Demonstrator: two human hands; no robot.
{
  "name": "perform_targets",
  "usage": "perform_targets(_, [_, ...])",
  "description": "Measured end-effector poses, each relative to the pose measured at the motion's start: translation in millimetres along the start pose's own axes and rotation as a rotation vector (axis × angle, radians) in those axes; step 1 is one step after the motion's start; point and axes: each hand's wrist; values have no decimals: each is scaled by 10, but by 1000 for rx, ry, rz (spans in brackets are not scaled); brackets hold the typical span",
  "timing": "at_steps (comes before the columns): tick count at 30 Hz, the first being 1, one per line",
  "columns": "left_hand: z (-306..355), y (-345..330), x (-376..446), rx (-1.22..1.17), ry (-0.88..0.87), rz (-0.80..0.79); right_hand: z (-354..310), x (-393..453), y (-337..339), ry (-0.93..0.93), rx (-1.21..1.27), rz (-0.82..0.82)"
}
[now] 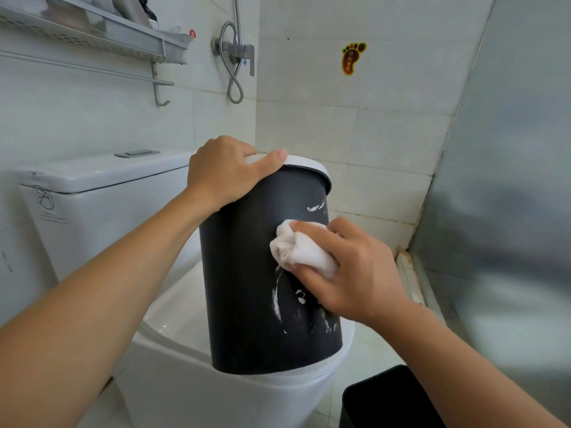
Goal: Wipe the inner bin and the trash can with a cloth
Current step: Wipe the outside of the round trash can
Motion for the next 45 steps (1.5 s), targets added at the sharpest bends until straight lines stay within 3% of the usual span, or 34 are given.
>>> perform_targets(6, [101,8,-34,-80,-93,3,36,207,79,-229,1,179])
perform_targets(8, [120,-16,-12,-36,-47,5,-42,107,43,-174,-44,128])
perform_targets(13, [51,-54,63,37,32,-12,-94,-238,3,165,-123,-69])
perform_targets(20, [103,-85,104,33,-15,-47,-38,-29,45,-87,-112,52])
perform_targets(25, [45,-123,173,58,68,-84,-121,-373,53,191,-115,-229])
perform_targets(27, [22,-121,179,69,58,-87,-103,-354,65,205,-133,-242])
perform_targets(33, [88,-68,130,72,-18,-86,-123,-40,-12,-49,-144,-30])
perform_targets(36, [94,-61,133,87,19,-101,-178,-50,-87,-109,-118,-13])
perform_targets(42, [35,-92,161,85,62,-107,-246,-443,47,190,-147,-291])
perform_targets(45, [92,-71,131,105,23,-90,-201,-413,80,215,-181,-313])
Point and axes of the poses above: each hand's wrist, its own x-axis towards the middle knuckle, its own y-axis out of the back of the hand, z = x × y, and after that the axes turned 15 degrees about x, right-handed
